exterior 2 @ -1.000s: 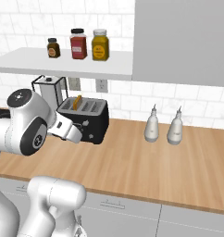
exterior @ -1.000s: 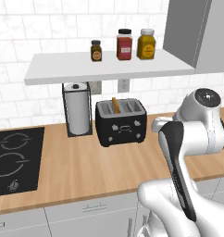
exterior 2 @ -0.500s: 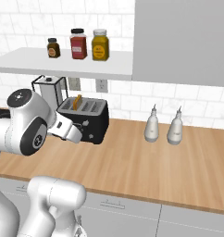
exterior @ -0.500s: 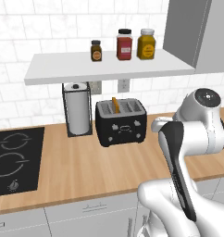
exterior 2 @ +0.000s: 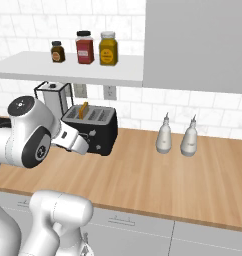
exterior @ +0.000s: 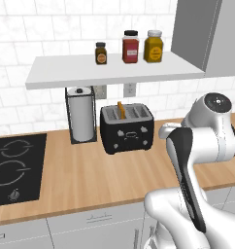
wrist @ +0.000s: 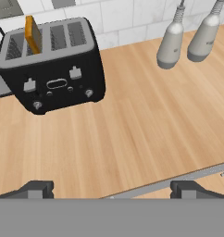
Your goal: Start the toaster. Once the lever pops up, take the bread to the plate on the dining counter.
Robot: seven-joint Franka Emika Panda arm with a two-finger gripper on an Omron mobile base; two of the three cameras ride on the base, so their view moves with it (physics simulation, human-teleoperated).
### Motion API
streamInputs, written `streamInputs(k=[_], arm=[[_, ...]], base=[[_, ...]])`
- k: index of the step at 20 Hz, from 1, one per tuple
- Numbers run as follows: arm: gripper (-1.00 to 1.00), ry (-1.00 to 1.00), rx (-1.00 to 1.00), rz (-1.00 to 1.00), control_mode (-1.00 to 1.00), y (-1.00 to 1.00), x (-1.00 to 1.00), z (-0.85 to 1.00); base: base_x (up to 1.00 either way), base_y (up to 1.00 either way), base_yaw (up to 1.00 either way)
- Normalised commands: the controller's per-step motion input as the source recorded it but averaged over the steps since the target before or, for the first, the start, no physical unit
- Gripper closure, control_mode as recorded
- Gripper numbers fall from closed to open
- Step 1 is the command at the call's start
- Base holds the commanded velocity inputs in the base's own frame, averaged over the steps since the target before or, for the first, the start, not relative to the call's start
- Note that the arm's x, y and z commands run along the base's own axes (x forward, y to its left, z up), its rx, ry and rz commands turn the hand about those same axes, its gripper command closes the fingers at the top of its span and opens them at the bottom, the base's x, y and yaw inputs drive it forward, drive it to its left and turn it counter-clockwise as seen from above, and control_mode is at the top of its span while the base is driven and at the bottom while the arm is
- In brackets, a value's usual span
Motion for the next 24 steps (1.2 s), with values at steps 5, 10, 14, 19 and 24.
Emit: streamInputs(k=[5,10,14,19,24], arm=[[-1.00,0.00,0.00,0.00,-1.00,0.00,0.00,0.00],[-1.00,0.00,0.00,0.00,-1.00,0.00,0.00,0.00],[-1.00,0.00,0.00,0.00,-1.00,0.00,0.00,0.00],[-1.00,0.00,0.00,0.00,-1.00,0.00,0.00,0.00],[-1.00,0.00,0.00,0.00,-1.00,0.00,0.00,0.00]], base=[[0.00,0.00,0.00],[0.00,0.00,0.00],[0.00,0.00,0.00],[0.00,0.00,0.00],[0.00,0.00,0.00]])
